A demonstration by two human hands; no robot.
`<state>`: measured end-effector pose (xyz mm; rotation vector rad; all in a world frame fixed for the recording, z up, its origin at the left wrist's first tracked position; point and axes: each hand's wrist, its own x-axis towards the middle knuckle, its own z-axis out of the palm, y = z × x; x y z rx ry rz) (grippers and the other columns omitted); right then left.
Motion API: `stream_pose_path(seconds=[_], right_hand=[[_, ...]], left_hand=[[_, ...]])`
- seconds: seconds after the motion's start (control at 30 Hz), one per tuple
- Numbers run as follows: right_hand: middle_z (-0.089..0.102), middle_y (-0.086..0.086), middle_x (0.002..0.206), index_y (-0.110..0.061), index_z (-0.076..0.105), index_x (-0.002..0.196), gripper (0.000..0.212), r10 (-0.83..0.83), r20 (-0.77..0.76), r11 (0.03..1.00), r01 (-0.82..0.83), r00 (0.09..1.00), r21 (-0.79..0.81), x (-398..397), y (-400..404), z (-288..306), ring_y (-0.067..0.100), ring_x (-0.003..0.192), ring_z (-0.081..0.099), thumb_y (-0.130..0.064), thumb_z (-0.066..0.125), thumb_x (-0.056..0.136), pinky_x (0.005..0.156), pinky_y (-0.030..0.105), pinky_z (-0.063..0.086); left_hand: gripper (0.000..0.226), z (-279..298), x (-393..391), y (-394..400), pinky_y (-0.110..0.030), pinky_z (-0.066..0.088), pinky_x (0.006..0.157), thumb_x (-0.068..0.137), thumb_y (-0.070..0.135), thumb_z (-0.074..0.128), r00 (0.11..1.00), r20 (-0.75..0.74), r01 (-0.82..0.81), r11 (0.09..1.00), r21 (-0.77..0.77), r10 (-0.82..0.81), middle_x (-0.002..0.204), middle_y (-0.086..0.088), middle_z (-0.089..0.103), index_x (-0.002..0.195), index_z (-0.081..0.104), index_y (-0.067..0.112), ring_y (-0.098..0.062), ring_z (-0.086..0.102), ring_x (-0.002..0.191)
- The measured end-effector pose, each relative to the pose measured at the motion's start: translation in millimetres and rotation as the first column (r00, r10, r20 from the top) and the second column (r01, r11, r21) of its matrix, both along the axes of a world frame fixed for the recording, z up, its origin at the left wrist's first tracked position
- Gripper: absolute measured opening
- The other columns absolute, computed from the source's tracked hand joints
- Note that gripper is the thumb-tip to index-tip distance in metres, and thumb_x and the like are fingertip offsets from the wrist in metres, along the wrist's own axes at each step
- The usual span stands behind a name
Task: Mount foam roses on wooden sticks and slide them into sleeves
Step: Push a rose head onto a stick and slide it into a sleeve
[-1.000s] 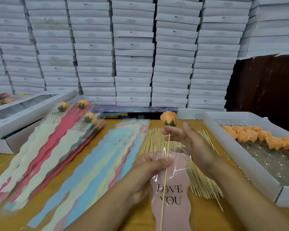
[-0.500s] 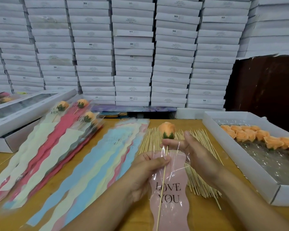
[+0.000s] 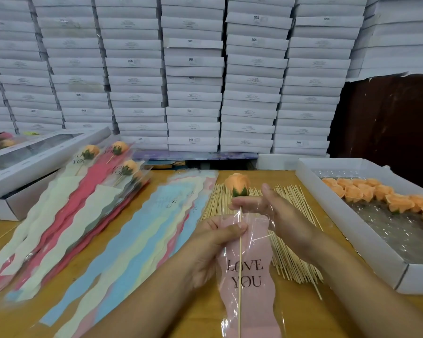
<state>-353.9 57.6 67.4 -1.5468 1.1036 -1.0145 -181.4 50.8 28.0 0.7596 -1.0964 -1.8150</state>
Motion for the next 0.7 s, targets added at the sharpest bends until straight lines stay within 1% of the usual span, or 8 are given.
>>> stream_pose_path(seconds=[0.13, 0.23, 0.37, 0.43, 0.5, 0.6, 0.67, 0.7], right_hand=[[0.068, -0.021, 0.121, -0.032, 0.071, 0.116, 0.066, 0.015, -0.023, 1.000, -0.015, 1.000, -0.025, 4.3, -1.7, 3.7, -0.004, 0.117, 0.059, -0.065, 0.020, 0.089, 0.102, 0.034, 0.040], [0.069, -0.019, 0.121, -0.032, 0.071, 0.116, 0.065, 0.014, -0.024, 0.999, -0.015, 1.000, -0.036, 6.3, -2.4, 4.1, 0.002, 0.120, 0.059, -0.065, 0.022, 0.090, 0.100, 0.033, 0.043], [0.069, -0.016, 0.122, -0.030, 0.073, 0.114, 0.065, 0.003, -0.028, 0.998, -0.005, 1.000, -0.055, 6.3, -5.9, 2.6, 0.006, 0.118, 0.062, -0.065, 0.023, 0.090, 0.102, 0.039, 0.046], [0.069, -0.016, 0.122, -0.028, 0.073, 0.113, 0.066, 0.003, -0.021, 0.998, -0.004, 1.000, -0.058, 4.8, -8.4, 1.1, 0.005, 0.117, 0.062, -0.066, 0.025, 0.089, 0.096, 0.036, 0.047], [0.069, -0.016, 0.121, -0.029, 0.074, 0.111, 0.063, -0.015, -0.018, 0.997, 0.014, 1.000, -0.075, 3.2, -11.1, 0.3, 0.002, 0.115, 0.062, -0.065, 0.027, 0.090, 0.093, 0.033, 0.046], [0.071, -0.011, 0.117, -0.029, 0.074, 0.108, 0.036, -0.120, 0.020, 0.981, 0.122, 0.993, -0.154, 0.0, -19.0, 3.0, 0.007, 0.115, 0.062, -0.045, 0.043, 0.101, 0.097, 0.042, 0.049], [0.071, -0.011, 0.115, -0.029, 0.072, 0.108, 0.018, -0.188, 0.095, 0.962, 0.202, 0.978, -0.184, -2.8, -26.0, 7.7, 0.011, 0.115, 0.063, -0.024, 0.057, 0.099, 0.091, 0.036, 0.055], [0.071, -0.010, 0.116, -0.030, 0.071, 0.108, 0.020, -0.217, 0.133, 0.952, 0.240, 0.967, -0.192, -4.3, -29.4, 10.5, 0.012, 0.114, 0.064, -0.016, 0.061, 0.097, 0.086, 0.032, 0.056]], left_hand=[[0.026, 1.6, 0.1, -0.8, -0.041, 0.062, 0.068, 0.077, 0.012, 0.080, 0.999, -0.020, -0.027, 1.000, -0.003, 0.027, 0.090, -0.024, 0.073, 0.097, 0.073, -0.004, -0.029, 0.072, 0.071], [0.028, 2.1, 1.0, -1.5, -0.038, 0.061, 0.060, 0.073, 0.013, 0.081, 0.998, -0.014, -0.060, 0.998, 0.008, 0.060, 0.086, -0.023, 0.073, 0.091, 0.066, -0.001, -0.028, 0.072, 0.066], [0.023, 1.0, 0.9, -1.7, -0.041, 0.063, 0.070, 0.077, 0.013, 0.079, 0.999, -0.031, -0.038, 0.999, -0.005, 0.037, 0.089, -0.022, 0.074, 0.095, 0.074, -0.002, -0.028, 0.073, 0.072], [0.013, 1.4, 1.2, -0.9, -0.040, 0.062, 0.067, 0.079, 0.013, 0.078, 0.999, -0.025, -0.039, 0.999, -0.013, 0.038, 0.087, -0.022, 0.074, 0.087, 0.076, 0.003, -0.028, 0.073, 0.070], [0.019, 0.3, 2.1, -1.5, -0.041, 0.062, 0.069, 0.078, 0.013, 0.079, 0.999, -0.006, -0.037, 0.999, -0.029, 0.037, 0.090, -0.023, 0.074, 0.093, 0.076, 0.000, -0.029, 0.073, 0.073], [0.024, -0.3, 3.1, 0.0, -0.042, 0.062, 0.077, 0.076, 0.012, 0.083, 0.999, 0.035, 0.006, 0.998, -0.063, -0.004, 0.098, -0.023, 0.074, 0.097, 0.077, 0.002, -0.029, 0.074, 0.083], [0.018, 0.2, 3.7, 2.6, -0.040, 0.062, 0.079, 0.072, 0.012, 0.086, 0.998, 0.066, 0.026, 0.998, -0.061, -0.022, 0.098, -0.022, 0.075, 0.087, 0.079, 0.009, -0.029, 0.074, 0.086], [0.016, -0.1, 3.9, 3.2, -0.038, 0.062, 0.078, 0.070, 0.012, 0.087, 0.997, 0.077, 0.037, 0.998, -0.057, -0.033, 0.097, -0.021, 0.076, 0.084, 0.080, 0.010, -0.028, 0.075, 0.085]])
